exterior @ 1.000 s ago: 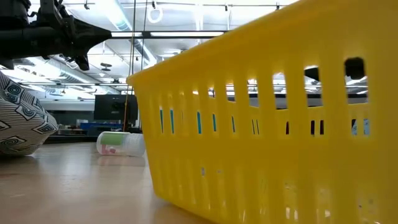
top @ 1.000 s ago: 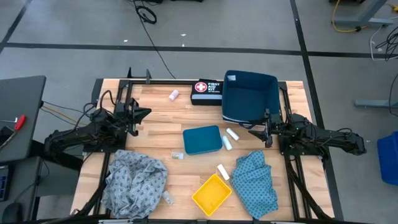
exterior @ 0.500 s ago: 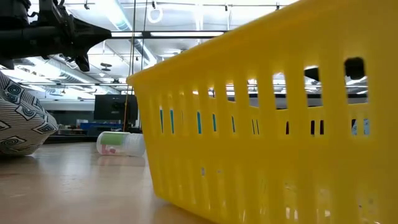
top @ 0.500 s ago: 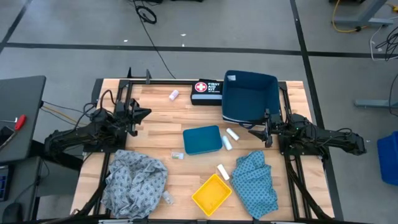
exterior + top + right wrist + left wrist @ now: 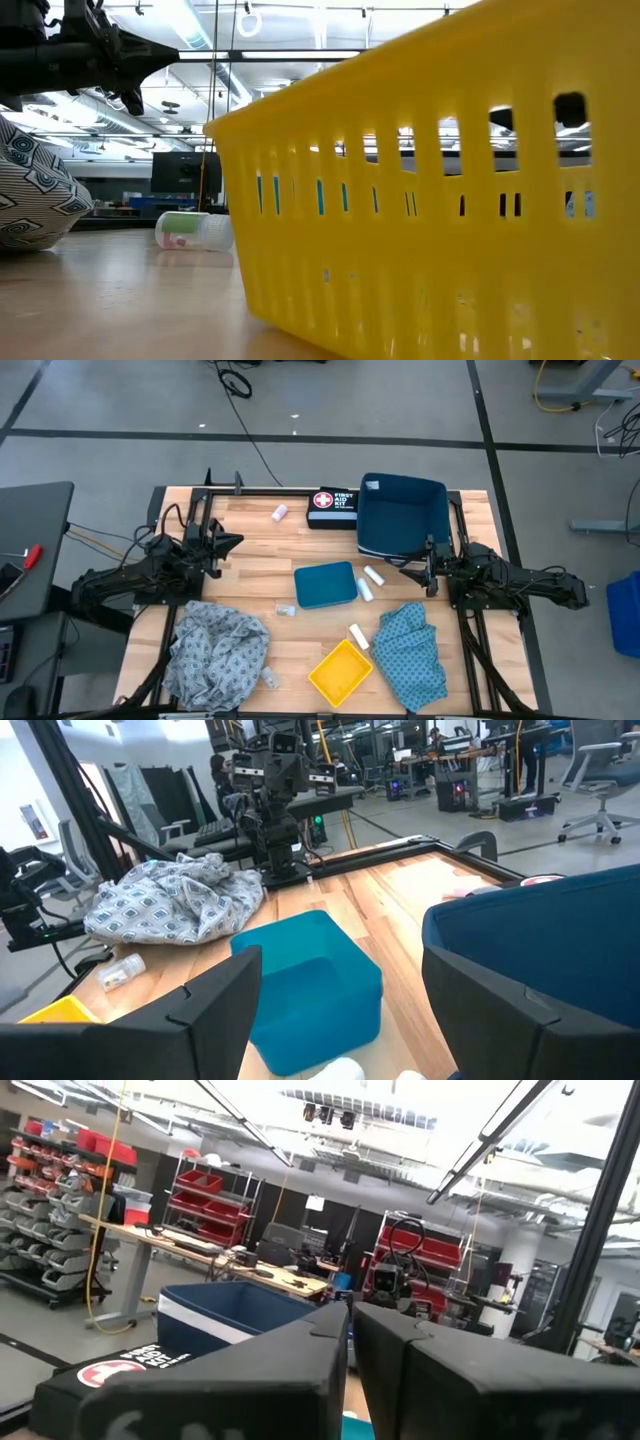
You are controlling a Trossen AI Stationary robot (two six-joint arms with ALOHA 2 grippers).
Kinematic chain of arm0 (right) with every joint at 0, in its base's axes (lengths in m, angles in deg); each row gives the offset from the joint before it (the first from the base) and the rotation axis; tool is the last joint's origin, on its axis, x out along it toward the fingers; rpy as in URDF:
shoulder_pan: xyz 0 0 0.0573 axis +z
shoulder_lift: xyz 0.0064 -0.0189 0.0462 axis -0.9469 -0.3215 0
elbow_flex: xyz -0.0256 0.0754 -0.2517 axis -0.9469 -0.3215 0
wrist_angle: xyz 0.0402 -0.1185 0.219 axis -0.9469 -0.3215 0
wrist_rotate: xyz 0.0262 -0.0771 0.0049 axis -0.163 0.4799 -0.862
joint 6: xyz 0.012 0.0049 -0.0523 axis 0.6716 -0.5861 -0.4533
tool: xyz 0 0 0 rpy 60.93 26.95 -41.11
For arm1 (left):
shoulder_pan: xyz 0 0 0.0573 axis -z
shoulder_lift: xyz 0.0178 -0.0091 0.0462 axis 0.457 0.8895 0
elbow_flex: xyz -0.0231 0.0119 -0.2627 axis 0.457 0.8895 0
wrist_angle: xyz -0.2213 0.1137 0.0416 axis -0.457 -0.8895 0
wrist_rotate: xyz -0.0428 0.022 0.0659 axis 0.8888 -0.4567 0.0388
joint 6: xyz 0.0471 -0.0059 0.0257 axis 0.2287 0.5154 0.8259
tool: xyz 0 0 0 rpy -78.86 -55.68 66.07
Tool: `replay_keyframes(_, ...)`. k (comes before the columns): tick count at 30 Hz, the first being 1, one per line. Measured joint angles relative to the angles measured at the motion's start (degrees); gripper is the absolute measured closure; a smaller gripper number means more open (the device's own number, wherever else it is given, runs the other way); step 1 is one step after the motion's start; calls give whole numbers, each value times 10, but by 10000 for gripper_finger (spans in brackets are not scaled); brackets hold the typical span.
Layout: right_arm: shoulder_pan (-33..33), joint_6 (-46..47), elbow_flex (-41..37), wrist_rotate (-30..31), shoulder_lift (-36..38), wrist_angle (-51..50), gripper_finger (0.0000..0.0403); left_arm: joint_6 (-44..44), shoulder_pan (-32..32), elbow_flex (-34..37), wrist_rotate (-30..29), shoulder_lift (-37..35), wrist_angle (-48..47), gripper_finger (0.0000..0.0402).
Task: Pick & place medical supplies in basket/bin
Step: Put the blue patient gown into the white and blue bin
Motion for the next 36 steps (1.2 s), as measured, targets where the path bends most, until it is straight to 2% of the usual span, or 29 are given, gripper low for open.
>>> replay_keyframes(5, 0, 1, 0, 0, 0, 35, 117, 26, 0, 0, -3, 0, 0, 377)
replay_keyframes(14, 0, -13, 0, -15, 0, 37, 117, 40, 0, 0, -10, 0, -26, 375)
replay_keyframes(19, 0, 0, 0, -15, 0, 42, 117, 61, 0, 0, -11, 3, -59, 353)
replay_keyframes(26, 0, 20, 0, -17, 0, 46, 117, 61, 0, 0, -37, 5, -58, 310)
replay_keyframes(33, 0, 22, 0, -15, 0, 46, 117, 59, 0, 0, -44, 23, -58, 302)
replay_keyframes(36, 0, 35, 0, 6, 0, 43, 117, 60, 0, 0, -50, 35, -59, 302)
